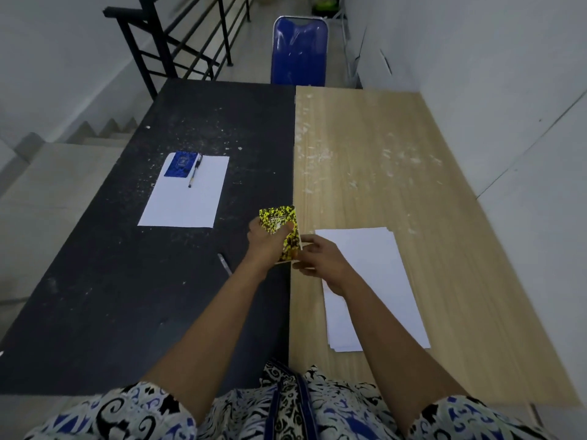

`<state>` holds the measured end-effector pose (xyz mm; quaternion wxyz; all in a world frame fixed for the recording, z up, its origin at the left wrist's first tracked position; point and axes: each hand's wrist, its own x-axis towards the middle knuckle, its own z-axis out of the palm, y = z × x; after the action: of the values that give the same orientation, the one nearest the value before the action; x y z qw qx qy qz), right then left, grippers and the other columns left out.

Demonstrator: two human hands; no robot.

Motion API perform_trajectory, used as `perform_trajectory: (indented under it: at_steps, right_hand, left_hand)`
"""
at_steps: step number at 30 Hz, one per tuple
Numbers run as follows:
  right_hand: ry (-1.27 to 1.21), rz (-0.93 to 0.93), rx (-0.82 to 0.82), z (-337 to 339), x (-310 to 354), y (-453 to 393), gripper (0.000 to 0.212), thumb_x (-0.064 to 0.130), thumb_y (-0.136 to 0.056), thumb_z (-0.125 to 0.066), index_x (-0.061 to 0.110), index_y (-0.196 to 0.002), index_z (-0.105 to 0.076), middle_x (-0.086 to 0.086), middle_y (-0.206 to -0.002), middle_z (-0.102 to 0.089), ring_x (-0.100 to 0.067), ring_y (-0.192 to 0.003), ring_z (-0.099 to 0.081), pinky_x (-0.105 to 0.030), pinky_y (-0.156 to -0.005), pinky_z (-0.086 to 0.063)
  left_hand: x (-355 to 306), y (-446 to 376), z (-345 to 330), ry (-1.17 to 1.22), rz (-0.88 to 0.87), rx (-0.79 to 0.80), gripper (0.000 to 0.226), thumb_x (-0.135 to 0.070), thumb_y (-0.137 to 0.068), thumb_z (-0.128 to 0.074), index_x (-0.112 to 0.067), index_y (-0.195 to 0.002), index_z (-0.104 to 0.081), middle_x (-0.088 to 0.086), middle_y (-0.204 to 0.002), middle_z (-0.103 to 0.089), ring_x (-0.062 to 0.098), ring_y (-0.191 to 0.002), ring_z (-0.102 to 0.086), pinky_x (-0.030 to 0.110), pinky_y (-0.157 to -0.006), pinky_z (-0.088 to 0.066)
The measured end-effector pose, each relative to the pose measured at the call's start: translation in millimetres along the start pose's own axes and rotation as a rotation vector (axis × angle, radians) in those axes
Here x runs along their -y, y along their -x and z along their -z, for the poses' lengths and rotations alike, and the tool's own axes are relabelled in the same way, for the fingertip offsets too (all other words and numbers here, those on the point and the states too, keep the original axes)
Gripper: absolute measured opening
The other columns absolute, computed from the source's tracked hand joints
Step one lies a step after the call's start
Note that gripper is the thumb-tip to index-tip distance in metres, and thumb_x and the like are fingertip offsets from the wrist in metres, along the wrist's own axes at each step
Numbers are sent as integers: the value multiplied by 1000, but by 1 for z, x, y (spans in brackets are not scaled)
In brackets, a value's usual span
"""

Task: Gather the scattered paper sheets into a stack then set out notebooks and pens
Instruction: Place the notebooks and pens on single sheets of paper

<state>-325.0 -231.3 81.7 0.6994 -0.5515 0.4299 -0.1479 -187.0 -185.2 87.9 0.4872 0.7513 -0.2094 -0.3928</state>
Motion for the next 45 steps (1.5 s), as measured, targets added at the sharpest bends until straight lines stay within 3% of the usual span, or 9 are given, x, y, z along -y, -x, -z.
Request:
perform_trajectory:
  at_steps: [4, 11, 16, 19, 23, 30, 34, 37, 45]
  right_hand:
    - [-74, 58, -106, 18, 9, 8, 28, 15, -86, -71, 15, -113, -62, -6, -84, -67, -14, -65, -64, -27, -67, -51]
    - [44, 139, -89, 33, 17, 20, 13, 14, -90, -66, 6, -99, -64, -5, -84, -69, -15, -69, -66, -17, -65, -50]
    - [204, 215, -176, 38, 18, 22, 23, 25, -95, -60, 4, -88, -66, -10, -76, -67, -23, -70, -71, -20, -69, -52]
    - [351, 263, -228, 39, 21, 26, 28, 30, -95, -59, 6, -82, -68, -10, -78, -71, -14, -66, -69, -9, -57, -44]
    - [496, 332, -283, 38, 23, 27, 33, 33, -93, -61, 7, -74, -68, -6, -71, -65, -6, -62, -54, -12, -56, -38]
    - [386, 320, -263, 31, 37, 30, 40, 36, -92, -62, 9, -62, -54, 2, -56, -46, -4, -50, -39, -19, -55, -35]
    - [419, 192, -209, 26, 35, 31, 43, 45, -72, -80, 20, -83, -47, -2, -77, -58, -10, -67, -54, -22, -61, -44]
    - [403, 131, -124, 24, 30, 31, 48, 33, -68, -86, 18, -93, -49, -4, -83, -63, -15, -75, -60, -30, -67, -51]
    - [395, 201, -198, 26, 30, 27, 32, 30, -76, -81, 12, -75, -54, -7, -77, -68, -19, -75, -68, -31, -64, -52]
  left_hand:
    - [-23, 0, -7, 129, -46, 47, 46, -27, -92, -63, -12, -130, -43, -2, -107, -56, 6, -86, -57, 21, -62, -44]
    - [-43, -2, -8, 378, 66, 197, 16, -26, -99, -50, -12, -106, -56, 13, -105, -66, 27, -95, -65, 47, -86, -53]
    - [-42, 0, -6, 525, 140, 253, 37, -32, -103, -40, -6, -121, -59, 16, -114, -68, 29, -102, -67, 47, -86, -54]
    - [-41, 2, -4, 600, 177, 227, 43, -36, -103, -40, -5, -125, -59, 15, -117, -67, 30, -103, -66, 45, -85, -54]
    - [-37, 3, 2, 607, 197, 172, 41, -35, -103, -41, -6, -121, -62, 13, -109, -69, 28, -95, -68, 39, -74, -55]
    - [-29, 9, 7, 542, 246, 202, 45, -42, -103, -34, -11, -116, -63, 13, -109, -70, 27, -92, -68, 40, -73, -54]
    - [-24, 15, 6, 502, 267, 255, 53, -49, -102, -31, -9, -122, -61, 17, -114, -69, 32, -102, -67, 44, -79, -54]
    - [-24, 18, 5, 516, 280, 316, 57, -52, -101, -27, -11, -120, -62, 18, -113, -69, 32, -99, -68, 42, -77, -54]
    - [-22, 16, 9, 539, 275, 322, 58, -54, -100, -29, -11, -127, -58, 18, -116, -68, 33, -104, -67, 46, -78, -55]
